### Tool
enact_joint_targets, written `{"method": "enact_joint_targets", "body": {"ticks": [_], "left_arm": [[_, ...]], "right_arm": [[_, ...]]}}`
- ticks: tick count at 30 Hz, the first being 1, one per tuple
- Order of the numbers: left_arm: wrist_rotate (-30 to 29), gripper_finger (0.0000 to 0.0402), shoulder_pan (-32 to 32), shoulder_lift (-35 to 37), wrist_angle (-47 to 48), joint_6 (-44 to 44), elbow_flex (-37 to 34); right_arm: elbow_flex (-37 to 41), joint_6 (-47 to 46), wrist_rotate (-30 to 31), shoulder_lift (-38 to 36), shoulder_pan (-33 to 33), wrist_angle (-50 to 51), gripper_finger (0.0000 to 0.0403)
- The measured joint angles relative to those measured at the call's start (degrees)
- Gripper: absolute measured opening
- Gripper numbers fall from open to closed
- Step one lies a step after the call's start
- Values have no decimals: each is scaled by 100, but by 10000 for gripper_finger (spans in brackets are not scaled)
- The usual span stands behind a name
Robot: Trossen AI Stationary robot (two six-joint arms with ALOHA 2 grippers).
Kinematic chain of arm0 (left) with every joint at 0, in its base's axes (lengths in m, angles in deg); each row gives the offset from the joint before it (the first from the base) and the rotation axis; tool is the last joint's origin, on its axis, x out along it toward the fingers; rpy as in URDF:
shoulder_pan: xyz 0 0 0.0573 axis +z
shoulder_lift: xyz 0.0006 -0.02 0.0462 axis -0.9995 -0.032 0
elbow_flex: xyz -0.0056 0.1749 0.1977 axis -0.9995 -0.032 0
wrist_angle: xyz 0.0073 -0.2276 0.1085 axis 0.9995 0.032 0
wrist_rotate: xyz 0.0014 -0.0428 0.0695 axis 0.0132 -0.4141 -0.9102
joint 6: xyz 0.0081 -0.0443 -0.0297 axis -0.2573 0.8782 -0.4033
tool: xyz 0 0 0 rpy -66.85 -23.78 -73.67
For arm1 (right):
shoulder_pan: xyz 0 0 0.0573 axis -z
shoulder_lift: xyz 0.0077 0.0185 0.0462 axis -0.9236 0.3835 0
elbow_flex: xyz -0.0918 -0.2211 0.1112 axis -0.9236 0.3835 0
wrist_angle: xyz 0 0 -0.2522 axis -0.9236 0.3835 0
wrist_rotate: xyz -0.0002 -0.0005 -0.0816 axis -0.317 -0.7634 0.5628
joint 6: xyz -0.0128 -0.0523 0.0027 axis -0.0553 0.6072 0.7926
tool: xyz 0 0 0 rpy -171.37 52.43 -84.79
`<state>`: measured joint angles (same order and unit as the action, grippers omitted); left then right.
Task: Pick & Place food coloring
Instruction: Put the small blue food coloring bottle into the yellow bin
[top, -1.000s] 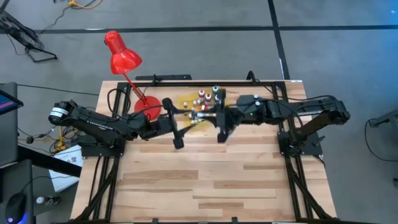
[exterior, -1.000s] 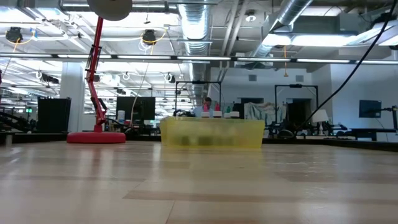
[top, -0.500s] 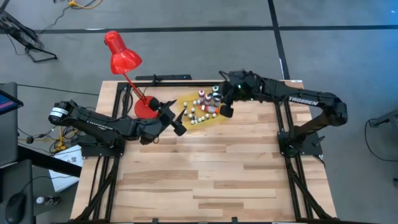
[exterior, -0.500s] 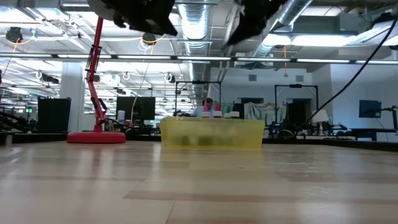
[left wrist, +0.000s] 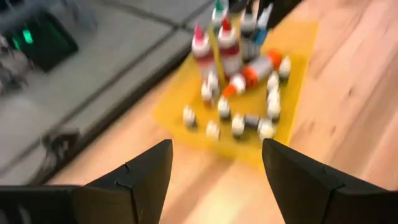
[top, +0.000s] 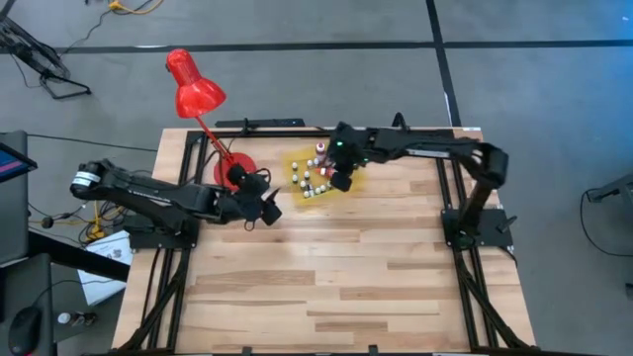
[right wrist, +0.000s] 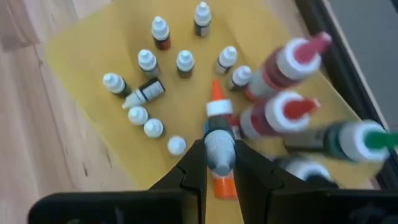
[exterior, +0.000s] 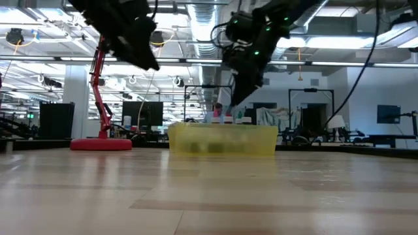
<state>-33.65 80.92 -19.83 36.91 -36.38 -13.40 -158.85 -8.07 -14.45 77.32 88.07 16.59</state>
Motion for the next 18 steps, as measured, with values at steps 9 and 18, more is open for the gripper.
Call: {"method": "enact_joint_targets", "body": {"ticks": [9, 18], "left_arm": [[661, 241, 3, 434, 1875, 1537, -2], [1107, 241, 1, 473, 2508, 1927, -2]], "right_arm": [[-1455, 408, 24, 1294, -230, 862, 49], [-2632, 523, 126, 2217, -331, 1401, 49]]}}
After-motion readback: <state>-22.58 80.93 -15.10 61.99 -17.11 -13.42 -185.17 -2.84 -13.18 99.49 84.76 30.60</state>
